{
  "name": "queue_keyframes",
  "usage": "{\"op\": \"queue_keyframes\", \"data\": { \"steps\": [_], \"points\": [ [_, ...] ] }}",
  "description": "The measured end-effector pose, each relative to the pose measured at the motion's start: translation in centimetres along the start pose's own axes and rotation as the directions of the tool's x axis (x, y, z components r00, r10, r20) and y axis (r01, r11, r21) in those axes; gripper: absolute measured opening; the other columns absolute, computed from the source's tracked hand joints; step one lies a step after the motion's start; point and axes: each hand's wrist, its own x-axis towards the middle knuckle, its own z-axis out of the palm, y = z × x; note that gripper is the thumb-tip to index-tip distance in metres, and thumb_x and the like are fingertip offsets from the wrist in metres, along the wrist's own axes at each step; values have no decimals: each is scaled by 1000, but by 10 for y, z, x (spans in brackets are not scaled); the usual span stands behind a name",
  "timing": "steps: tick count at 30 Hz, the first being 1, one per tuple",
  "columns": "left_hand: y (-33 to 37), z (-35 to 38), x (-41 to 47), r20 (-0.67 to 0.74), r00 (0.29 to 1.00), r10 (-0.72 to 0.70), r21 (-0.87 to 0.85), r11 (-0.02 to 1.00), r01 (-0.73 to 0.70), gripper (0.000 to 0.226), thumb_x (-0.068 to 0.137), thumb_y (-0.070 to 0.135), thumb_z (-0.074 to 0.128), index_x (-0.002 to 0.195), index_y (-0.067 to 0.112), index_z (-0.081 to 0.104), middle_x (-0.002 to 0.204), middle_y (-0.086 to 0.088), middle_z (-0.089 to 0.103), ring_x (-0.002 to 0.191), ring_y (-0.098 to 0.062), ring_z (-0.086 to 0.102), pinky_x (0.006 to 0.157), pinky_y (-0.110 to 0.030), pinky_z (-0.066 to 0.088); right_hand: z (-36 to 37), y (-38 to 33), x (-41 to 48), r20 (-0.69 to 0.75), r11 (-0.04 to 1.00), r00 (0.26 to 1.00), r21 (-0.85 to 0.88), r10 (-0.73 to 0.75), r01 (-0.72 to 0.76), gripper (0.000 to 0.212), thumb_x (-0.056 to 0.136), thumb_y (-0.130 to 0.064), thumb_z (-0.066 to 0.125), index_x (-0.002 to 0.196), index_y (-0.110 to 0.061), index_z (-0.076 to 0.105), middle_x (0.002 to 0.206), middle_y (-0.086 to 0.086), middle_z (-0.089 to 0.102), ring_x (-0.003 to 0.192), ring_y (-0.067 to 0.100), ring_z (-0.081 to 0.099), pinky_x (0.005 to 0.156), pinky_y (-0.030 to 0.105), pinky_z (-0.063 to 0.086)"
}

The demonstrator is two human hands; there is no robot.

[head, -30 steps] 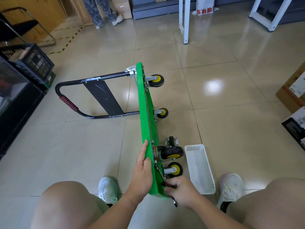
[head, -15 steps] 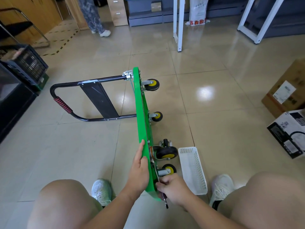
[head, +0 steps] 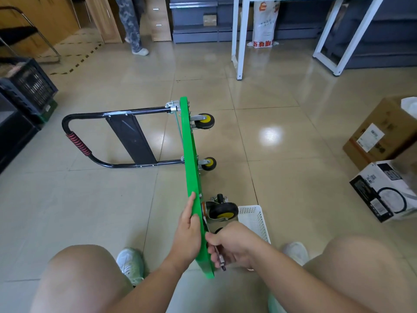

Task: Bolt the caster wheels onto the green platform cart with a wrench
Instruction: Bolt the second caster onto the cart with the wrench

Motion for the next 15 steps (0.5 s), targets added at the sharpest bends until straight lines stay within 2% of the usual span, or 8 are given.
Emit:
{"op": "queue_keyframes", "data": {
  "steps": [2,5,7,9,11,13,15],
  "points": [
    [0,1,0,6,1000,6,-9,1000,-6,57,104,23,29,139,68,30,159,13,38,141,-1,40,115,-20,29,-1,-2,-3,21,1000,1000,31,0,-1,27,100,-21,59,80,-3,61,59,7,61,48,19,56,49,26,48],
    [4,1,-1,3,1000,-8,-4,1000,8,59,108,14,29,143,61,30,157,14,39,140,0,39,115,-19,26,-8,8,-6,85,995,996,101,-3,-6,26,99,-19,60,78,-5,63,63,5,61,54,17,58,53,28,51],
    [3,1,0,0,1000,-15,13,1000,15,60,109,14,29,143,63,28,159,15,39,142,-2,39,121,-24,27,-14,18,-9,91,997,996,79,-2,-5,22,98,-16,61,81,-4,66,67,6,64,55,18,60,53,28,53],
    [3,0,-1,1,1000,-19,30,999,19,60,109,16,28,146,63,27,160,17,36,145,-3,37,125,-31,26,-20,33,-6,2,999,1000,13,-30,30,18,96,-15,65,86,-1,69,72,8,70,57,21,64,57,31,56],
    [3,0,-2,12,1000,-27,44,999,27,59,109,19,27,149,63,25,160,18,35,145,-5,37,126,-35,27,-24,47,3,-130,991,986,-90,-105,94,14,94,-20,68,84,-12,75,74,5,73,60,19,66,63,32,56],
    [3,1,-2,12,1000,-27,49,998,27,59,109,20,26,148,65,25,161,18,35,144,-5,38,125,-36,29,-27,57,11,-193,973,962,-166,-193,161,23,94,-25,67,73,-24,77,65,-1,67,58,15,61,63,28,51],
    [4,1,-1,5,1000,-24,48,999,24,58,107,24,27,143,69,27,161,20,35,143,-4,39,124,-36,31,-31,60,14,-211,961,948,-197,-236,195,24,94,-27,68,71,-25,75,58,-3,60,58,14,58,63,25,46]
  ]
}}
